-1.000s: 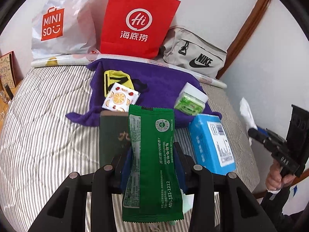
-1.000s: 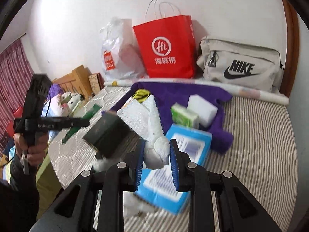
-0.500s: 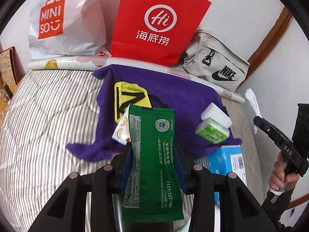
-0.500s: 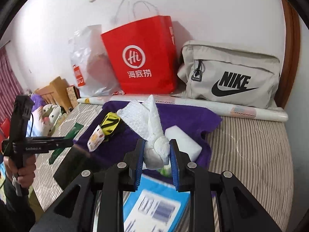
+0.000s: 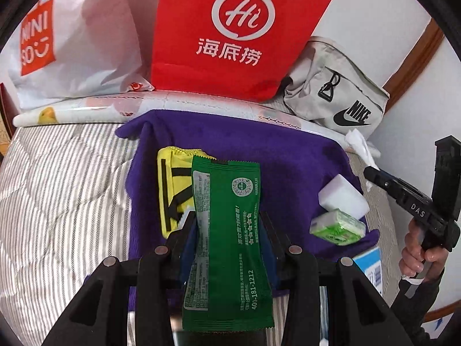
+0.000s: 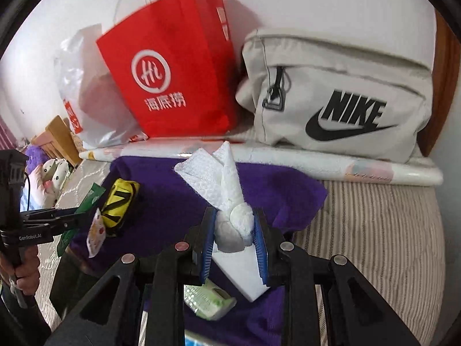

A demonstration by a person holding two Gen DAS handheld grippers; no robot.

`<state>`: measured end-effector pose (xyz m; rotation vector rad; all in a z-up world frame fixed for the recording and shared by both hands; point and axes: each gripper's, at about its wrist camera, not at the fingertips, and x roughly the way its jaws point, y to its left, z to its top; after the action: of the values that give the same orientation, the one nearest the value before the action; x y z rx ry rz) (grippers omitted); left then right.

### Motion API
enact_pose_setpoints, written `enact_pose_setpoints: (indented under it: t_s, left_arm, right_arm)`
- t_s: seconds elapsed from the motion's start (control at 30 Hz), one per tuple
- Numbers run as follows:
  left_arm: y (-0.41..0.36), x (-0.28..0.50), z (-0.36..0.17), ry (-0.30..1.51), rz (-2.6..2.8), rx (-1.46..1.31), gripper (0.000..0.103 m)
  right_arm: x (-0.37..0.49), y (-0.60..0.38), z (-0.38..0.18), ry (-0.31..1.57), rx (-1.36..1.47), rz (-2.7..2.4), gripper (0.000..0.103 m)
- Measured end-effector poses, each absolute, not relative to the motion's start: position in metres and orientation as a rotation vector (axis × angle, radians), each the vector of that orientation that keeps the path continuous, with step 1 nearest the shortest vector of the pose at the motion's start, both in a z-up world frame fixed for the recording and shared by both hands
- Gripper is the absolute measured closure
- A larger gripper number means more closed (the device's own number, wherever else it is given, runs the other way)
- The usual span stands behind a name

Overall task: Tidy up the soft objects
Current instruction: 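Lower the glove and green packet onto the purple towel and open both grippers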

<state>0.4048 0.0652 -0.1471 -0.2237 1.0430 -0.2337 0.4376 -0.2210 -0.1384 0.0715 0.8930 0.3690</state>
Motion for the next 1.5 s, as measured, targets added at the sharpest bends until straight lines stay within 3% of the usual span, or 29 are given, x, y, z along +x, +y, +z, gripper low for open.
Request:
enact_pose_setpoints:
  t_s: [0.53,0.7,0.9,1.13,1.5]
  left_arm:
    - [0.063,0.436,-0.172,1.091,-0.210,-0.198,0.065]
    - [0.062,0.438,-0.176,1.101,-0.211,-0.197,0.063]
    - [0.061,0.440,-0.177,1.118,-0.217,-0.206,0.056]
    - [0.059,0.434,-0.167,1.102,-0.252,-0.223,0.033]
    - [0.073,0.405,-0.146,1.097,-0.235,-0.248,0.032]
  right_arm:
    - [0.466,-0.212,-0.171,0.983,0.068,0.373,0.075]
    - [0.468,-0.211,-0.172,0.994,0.061,0.377,0.065]
    - [0.467,-0.209,-0.172,1.005,0.055,0.381,0.058]
    - [0.463,-0.215,-0.168,1.005,0.072,0.391,0.056]
    - [0.432,-0.215,-0.142,0.959,0.062,0.397,0.051]
